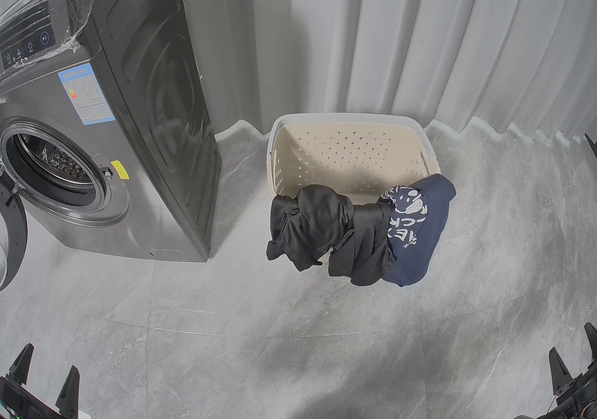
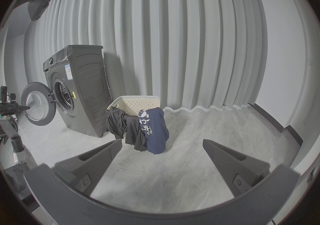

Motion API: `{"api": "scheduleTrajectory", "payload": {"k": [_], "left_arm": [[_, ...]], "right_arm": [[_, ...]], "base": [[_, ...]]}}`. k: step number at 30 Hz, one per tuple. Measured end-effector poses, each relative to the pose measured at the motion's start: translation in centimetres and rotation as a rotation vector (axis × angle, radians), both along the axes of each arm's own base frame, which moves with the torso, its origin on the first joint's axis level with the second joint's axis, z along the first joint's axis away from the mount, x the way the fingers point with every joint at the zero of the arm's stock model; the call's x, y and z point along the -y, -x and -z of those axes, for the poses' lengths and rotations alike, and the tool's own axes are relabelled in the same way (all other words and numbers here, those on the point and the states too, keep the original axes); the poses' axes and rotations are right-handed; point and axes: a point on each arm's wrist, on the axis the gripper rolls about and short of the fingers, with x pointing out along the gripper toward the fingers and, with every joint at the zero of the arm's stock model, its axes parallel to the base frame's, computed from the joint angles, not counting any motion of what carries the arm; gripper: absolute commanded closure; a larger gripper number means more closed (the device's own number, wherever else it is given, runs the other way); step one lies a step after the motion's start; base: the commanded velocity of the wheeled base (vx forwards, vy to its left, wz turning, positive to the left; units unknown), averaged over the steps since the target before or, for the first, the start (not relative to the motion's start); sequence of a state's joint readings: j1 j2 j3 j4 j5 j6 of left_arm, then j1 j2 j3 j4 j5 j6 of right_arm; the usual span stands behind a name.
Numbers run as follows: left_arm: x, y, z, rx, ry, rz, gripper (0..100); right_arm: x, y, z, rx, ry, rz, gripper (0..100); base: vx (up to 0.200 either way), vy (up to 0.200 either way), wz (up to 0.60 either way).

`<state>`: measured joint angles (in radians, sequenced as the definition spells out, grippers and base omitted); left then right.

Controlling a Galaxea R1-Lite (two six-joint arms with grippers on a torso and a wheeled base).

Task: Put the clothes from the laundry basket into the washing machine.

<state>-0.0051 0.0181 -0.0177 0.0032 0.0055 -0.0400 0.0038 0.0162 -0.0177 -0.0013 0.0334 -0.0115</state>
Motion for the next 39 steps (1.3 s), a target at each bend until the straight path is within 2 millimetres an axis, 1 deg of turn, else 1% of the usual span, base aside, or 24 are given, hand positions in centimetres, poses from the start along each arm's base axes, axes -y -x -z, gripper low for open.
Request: {"api": "scheduleTrajectory", "payload": {"k": [3, 9, 18, 33, 39], "left_arm": [[0.0, 0.0, 0.0, 0.0, 0.0, 0.0, 0], [0.0, 0.0, 0.0, 0.0, 0.0, 0.0, 0], [0.0, 0.0, 0.0, 0.0, 0.0, 0.0, 0], [0.0, 0.0, 0.0, 0.0, 0.0, -0.001, 0], [0.0, 0.0, 0.0, 0.0, 0.0, 0.0, 0]], "right_arm": [[0.0, 0.0, 0.0, 0.0, 0.0, 0.0, 0], [0.0, 0.0, 0.0, 0.0, 0.0, 0.0, 0], [0.0, 0.0, 0.0, 0.0, 0.0, 0.0, 0], [0.0, 0.0, 0.0, 0.0, 0.0, 0.0, 0], [0.0, 0.0, 0.0, 0.0, 0.0, 0.0, 0]], "base": [[0.2, 0.0, 0.0], [0.0, 0.0, 0.0], [0.0, -0.2, 0.0], [0.0, 0.0, 0.0], [0.0, -0.2, 0.0]]}}
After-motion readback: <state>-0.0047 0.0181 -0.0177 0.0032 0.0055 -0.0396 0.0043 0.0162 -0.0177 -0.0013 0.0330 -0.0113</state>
